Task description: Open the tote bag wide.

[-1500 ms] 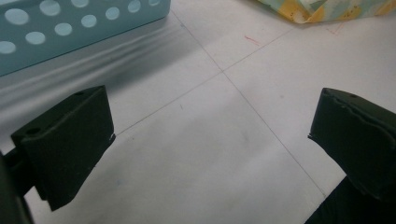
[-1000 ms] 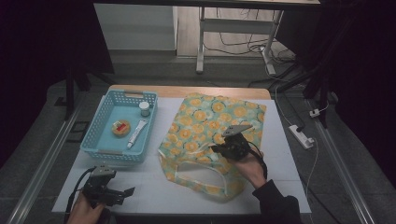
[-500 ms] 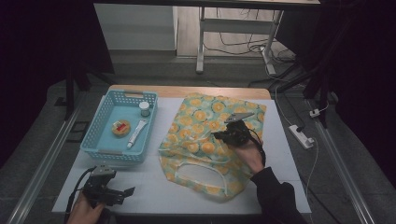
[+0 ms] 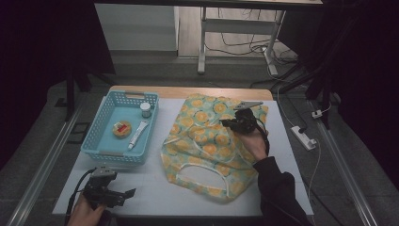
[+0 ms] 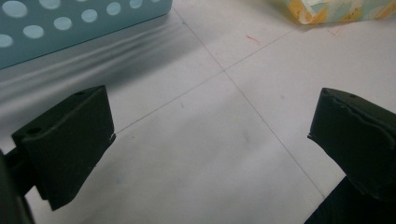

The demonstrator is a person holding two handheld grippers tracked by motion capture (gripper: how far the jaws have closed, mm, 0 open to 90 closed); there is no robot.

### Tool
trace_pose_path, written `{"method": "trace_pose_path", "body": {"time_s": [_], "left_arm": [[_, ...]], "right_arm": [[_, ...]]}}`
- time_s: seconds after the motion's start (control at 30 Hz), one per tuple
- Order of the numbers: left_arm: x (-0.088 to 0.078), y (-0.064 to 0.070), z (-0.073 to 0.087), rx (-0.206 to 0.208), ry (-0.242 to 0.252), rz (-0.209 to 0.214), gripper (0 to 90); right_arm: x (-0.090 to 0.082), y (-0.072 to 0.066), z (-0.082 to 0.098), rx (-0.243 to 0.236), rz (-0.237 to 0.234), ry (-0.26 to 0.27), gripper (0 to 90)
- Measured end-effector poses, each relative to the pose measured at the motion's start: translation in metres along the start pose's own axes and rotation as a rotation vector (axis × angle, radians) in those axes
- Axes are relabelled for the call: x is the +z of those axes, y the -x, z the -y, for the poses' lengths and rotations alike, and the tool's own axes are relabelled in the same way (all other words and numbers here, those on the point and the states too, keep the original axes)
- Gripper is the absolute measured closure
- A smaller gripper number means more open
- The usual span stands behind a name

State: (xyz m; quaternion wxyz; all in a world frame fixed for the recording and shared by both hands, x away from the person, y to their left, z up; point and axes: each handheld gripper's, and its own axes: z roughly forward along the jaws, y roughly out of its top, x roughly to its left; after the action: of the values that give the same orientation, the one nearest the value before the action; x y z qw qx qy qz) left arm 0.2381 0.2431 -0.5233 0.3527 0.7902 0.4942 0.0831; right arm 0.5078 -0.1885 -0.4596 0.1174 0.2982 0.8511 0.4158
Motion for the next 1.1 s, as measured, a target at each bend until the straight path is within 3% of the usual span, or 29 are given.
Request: {"method": "trace_pose_path", "body": {"time_s": [0.3, 0.5, 0.73, 0.87, 1.0, 1.1], "left_arm": [[0.0, 0.0, 0.0, -0.003, 0.001, 0.003, 0.0], [0.0, 0.0, 0.0, 0.004, 0.001, 0.004, 0.0], [-0.001, 0.0, 0.0, 0.009, 0.003, 0.009, 0.1], [-0.001, 0.0, 0.001, 0.007, 0.01, 0.013, 0.1], [-0.001, 0.0, 0.001, 0.007, 0.01, 0.015, 0.2], [-0.001, 0.0, 0.001, 0.007, 0.012, 0.016, 0.2]], "right_arm": [[0.008, 0.017, -0.003, 0.013, 0.047, 0.02, 89.3], [0.023, 0.025, 0.009, 0.021, 0.06, -0.034, 89.1], [0.048, 0.03, 0.032, 0.031, 0.05, -0.147, 88.8], [0.052, 0.03, 0.037, 0.036, 0.037, -0.149, 87.9], [0.05, 0.03, 0.035, 0.032, 0.039, -0.151, 81.6], [0.044, 0.03, 0.032, 0.049, 0.043, -0.116, 72.0]]}}
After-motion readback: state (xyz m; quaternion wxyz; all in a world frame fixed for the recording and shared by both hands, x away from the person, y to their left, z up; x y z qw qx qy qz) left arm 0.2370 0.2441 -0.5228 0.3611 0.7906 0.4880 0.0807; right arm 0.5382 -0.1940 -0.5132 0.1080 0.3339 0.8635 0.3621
